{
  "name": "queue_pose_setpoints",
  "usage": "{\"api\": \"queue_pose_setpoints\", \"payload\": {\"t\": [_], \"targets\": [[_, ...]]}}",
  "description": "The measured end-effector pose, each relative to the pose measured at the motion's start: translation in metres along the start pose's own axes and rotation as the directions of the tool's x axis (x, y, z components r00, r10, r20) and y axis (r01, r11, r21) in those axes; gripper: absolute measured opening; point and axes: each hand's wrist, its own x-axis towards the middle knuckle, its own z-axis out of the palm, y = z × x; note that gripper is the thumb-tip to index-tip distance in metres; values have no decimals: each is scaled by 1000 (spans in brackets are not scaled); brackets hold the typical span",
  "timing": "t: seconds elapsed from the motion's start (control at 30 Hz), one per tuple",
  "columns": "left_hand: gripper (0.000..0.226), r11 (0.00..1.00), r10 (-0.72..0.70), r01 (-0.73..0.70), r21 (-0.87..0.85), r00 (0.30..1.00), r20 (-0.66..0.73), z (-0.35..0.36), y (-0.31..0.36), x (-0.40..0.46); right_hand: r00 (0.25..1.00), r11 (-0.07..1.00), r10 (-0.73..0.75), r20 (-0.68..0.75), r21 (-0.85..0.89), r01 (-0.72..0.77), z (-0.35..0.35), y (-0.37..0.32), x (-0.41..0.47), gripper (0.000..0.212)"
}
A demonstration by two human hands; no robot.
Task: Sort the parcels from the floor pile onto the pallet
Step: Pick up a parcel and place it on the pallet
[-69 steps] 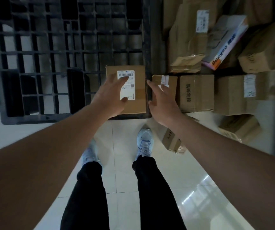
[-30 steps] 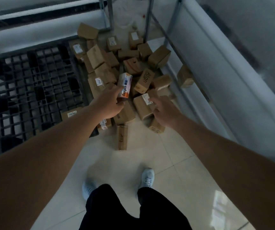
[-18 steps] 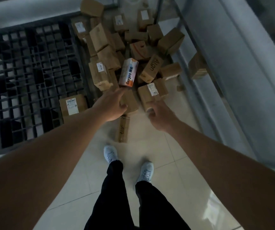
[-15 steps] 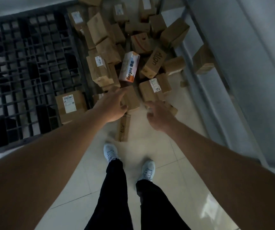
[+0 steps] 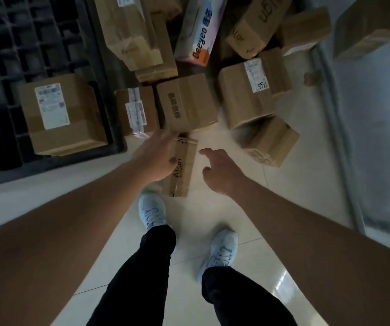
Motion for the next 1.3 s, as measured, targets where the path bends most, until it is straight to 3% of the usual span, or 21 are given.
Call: {"api": "queue_pose_setpoints", "payload": {"t": [0.2,0.37,0.53,0.63,0.8,1.03,1.1,1.23,1.3], "targets": [[80,998,-52,55,-32,995,83,84,-45,44,992,994,78,98,64,-84,70,45,81,64],[78,991,-107,119,-55,977,184,141,-71,67,964,927,175,198,296,-229,122,66,121,76],[99,977,-169,192,-91,962,213,175,-85,77,952,767,182,247,570,-295,144,69,135,68],[123,964,-194,228,-140,956,221,179,-84,75,944,690,202,260,646,-326,145,69,137,63],[144,971,-212,227,-74,962,173,158,-77,62,954,651,263,144,703,-286,132,62,123,41],[144,968,-232,241,-76,966,111,79,-36,20,974,599,211,82,776,-195,81,26,55,34],[140,948,-259,270,-168,962,86,42,-19,-3,978,620,208,31,769,-156,59,9,25,37],[132,859,-304,307,-410,950,74,-30,8,-43,981,791,170,-97,607,-77,16,-18,-29,45],[128,816,-288,280,-505,955,65,-75,25,-72,983,808,136,-121,587,-39,-9,-34,-66,53]]}}
